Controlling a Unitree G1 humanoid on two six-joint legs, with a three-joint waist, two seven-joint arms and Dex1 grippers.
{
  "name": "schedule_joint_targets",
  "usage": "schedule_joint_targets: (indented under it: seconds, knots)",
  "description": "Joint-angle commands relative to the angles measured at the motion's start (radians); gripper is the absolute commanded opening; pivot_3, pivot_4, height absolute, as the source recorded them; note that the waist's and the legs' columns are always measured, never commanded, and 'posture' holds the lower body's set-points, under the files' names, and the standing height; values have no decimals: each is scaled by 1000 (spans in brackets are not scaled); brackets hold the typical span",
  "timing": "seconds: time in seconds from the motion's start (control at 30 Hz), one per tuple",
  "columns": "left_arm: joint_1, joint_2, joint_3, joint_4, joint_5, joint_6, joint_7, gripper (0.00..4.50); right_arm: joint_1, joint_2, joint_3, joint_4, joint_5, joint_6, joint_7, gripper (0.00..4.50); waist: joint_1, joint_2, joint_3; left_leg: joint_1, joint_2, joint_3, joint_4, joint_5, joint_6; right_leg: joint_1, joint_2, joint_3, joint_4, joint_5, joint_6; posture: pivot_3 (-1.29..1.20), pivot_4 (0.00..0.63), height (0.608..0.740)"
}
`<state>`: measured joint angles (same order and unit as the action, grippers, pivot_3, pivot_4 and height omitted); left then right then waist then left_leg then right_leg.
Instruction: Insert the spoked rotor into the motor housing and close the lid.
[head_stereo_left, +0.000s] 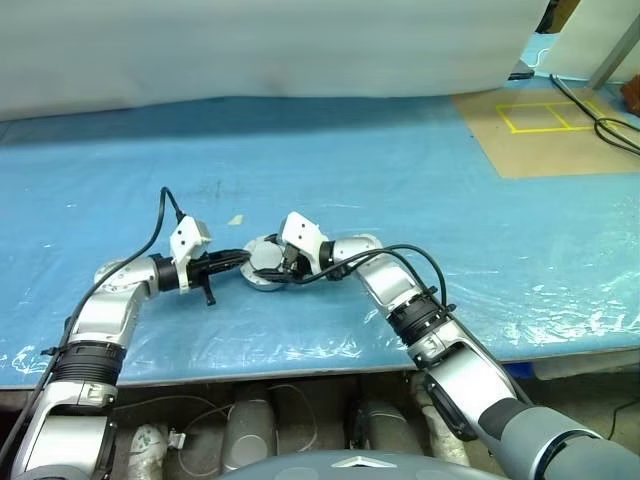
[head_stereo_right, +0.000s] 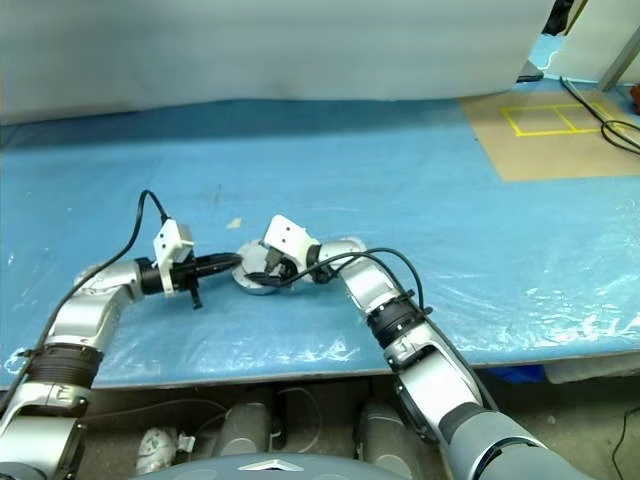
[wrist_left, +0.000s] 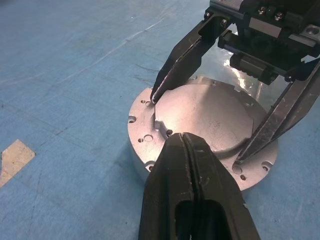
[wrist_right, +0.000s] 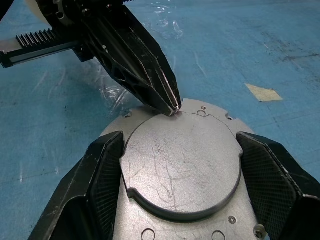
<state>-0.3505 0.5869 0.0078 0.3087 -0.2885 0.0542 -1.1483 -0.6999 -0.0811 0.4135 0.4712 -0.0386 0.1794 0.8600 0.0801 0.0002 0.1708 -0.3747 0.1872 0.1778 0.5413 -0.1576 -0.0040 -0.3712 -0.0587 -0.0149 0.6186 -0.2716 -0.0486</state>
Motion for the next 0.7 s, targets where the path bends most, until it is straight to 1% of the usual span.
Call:
schedule_joint_targets:
  seconds: [0.03, 0.4, 0.7]
  knots:
    - [0, 4, -15, 7, 14, -17, -12, 27, 45, -41, 15, 56, -41, 61, -10, 3211, 0, 0, 0, 0, 0, 0, 0, 0, 0, 0, 0, 0, 0, 0, 0, 0, 150, 740]
    - [19, 39, 3, 33, 19, -20, -15, 27, 44, -47, 12, 50, -43, 66, -12, 3211, 0, 1, -1, 0, 0, 0, -3, 0, 0, 0, 0, 0, -3, 0, 0, 0, 150, 740]
    - [16, 45, -36, 47, 57, -54, -30, 27, 41, -46, 13, 54, -41, 63, -8, 3211, 3, 3, -2, 1, 0, 1, -6, 0, 0, 0, 0, 0, -6, 0, 0, 0, 150, 740]
